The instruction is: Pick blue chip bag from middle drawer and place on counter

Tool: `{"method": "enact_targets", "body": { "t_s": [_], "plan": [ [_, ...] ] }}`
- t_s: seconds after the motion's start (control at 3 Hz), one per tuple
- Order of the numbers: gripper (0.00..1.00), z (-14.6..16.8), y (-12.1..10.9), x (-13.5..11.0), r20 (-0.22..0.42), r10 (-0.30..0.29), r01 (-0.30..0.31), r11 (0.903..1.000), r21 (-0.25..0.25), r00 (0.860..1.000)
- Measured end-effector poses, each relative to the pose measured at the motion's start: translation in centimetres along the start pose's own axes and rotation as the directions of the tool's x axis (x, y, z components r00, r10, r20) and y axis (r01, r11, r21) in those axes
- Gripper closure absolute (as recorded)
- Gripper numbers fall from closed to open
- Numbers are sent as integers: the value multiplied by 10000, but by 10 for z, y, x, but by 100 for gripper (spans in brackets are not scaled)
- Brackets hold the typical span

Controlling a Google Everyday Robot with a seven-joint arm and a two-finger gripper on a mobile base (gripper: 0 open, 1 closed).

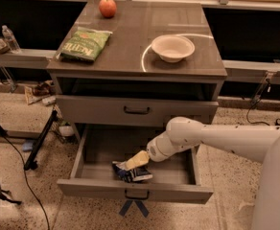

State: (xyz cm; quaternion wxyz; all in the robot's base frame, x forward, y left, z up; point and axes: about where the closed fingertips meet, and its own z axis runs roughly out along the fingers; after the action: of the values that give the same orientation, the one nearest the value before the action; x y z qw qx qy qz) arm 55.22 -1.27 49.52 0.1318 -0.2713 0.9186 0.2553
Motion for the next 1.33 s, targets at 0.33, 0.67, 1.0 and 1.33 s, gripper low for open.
{"method": "enact_targets", "body": {
  "t_s": [0.33,0.67,1.0,1.33],
  "plan": [
    [0,27,-7,2,-80,147,-147,9999,44,9999],
    [0,46,-16,5,-164,306,-304,9994,150,9994],
    [0,64,-15,13,-437,492,-492,9988,8,9978],
    [0,71,-12,16,-624,563,-572,9983,-125,9965]
  ]
}}
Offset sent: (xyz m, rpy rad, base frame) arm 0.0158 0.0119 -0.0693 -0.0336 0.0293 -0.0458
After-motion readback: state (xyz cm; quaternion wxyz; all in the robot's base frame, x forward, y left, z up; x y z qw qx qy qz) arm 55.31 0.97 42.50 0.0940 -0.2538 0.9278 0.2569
